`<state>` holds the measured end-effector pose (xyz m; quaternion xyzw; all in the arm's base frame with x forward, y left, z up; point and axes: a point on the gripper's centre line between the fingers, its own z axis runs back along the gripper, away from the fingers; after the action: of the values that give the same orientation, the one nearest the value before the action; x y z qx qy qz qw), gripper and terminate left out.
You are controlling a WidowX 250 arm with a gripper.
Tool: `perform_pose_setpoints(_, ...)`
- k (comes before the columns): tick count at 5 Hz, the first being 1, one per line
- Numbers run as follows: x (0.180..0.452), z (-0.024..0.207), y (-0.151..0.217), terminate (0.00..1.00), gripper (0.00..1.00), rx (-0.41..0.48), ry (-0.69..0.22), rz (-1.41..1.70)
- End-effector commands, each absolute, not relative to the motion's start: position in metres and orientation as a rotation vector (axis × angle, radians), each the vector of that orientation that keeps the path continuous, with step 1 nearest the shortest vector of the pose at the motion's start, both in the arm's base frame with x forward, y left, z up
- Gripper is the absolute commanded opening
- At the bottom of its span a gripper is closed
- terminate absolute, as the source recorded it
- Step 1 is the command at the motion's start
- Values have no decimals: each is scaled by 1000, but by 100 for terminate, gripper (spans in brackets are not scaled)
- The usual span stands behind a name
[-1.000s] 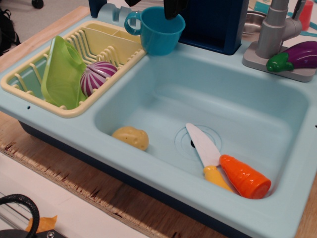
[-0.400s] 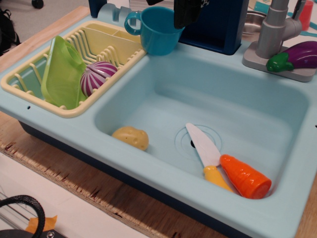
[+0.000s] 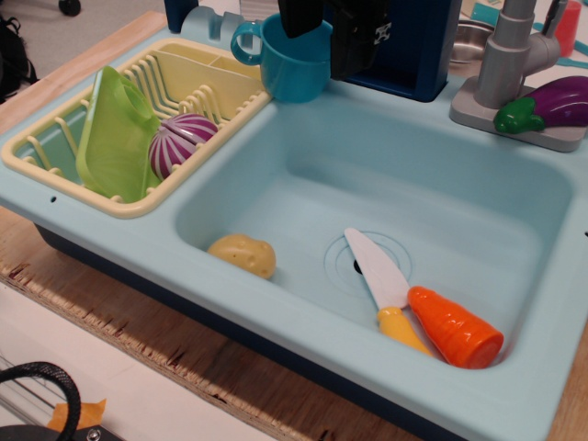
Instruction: Put cup from counter or drying rack into sink
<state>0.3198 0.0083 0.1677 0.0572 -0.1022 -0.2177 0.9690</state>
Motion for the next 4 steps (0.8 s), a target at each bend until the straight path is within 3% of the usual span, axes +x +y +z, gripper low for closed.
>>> perform_pose_setpoints(1, 332, 166, 15, 0, 100, 112, -223, -451)
perform_pose_setpoints(2, 331, 154, 20, 0, 100, 84, -208, -430)
perform_pose_setpoints(3, 326, 145, 21, 0, 0, 62, -178, -383)
perform_pose_setpoints(4, 320, 145, 21, 0, 0, 60, -186, -366)
